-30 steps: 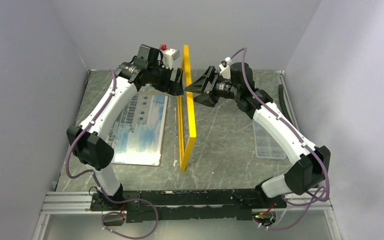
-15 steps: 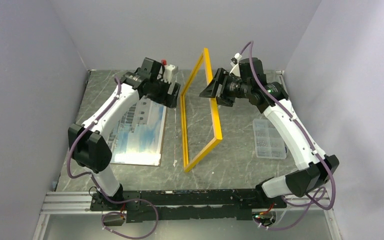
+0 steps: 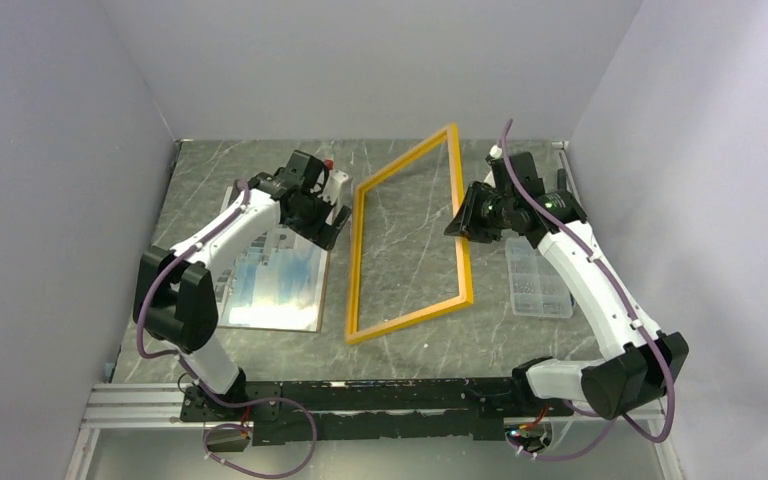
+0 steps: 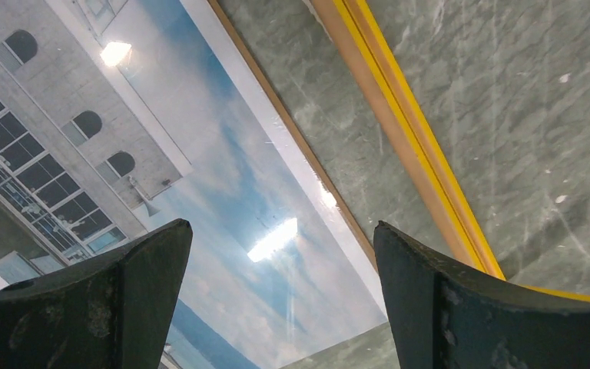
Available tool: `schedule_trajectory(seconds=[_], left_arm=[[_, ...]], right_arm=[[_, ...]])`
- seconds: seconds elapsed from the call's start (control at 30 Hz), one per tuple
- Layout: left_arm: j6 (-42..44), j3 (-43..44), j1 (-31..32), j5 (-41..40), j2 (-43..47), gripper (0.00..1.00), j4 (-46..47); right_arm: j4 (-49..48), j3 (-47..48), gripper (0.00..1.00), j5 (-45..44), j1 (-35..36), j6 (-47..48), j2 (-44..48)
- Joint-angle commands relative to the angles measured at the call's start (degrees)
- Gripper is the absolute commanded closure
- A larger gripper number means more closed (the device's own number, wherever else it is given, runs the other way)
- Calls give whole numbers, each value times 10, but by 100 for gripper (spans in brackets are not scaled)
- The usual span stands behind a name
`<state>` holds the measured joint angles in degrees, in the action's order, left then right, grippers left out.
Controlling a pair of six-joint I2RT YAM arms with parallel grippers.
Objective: Put the photo into the frame
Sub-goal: Turn over the photo frame at the center of the board.
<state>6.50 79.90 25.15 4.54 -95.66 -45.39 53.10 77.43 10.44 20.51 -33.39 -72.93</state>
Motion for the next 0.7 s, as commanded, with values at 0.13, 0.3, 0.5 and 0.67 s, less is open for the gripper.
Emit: schedule_trajectory(seconds=[0.13,0.3,0.5,0.67], left_arm=[[59,-58,-4,-39,0,7,72],[62,-62,-5,-44,-18,9,85],[54,-51,-7,-27,-16,10,73],[48,-35,-20,-8,-4,9,51]], right_arm=[[-24,-79,88,-44,-19,57,34],[-15,-99,85,-93,-21,96,25],[-29,-133,80,-153,-21,108,-5],[-66,-180,80,-192,-20,91,-19]])
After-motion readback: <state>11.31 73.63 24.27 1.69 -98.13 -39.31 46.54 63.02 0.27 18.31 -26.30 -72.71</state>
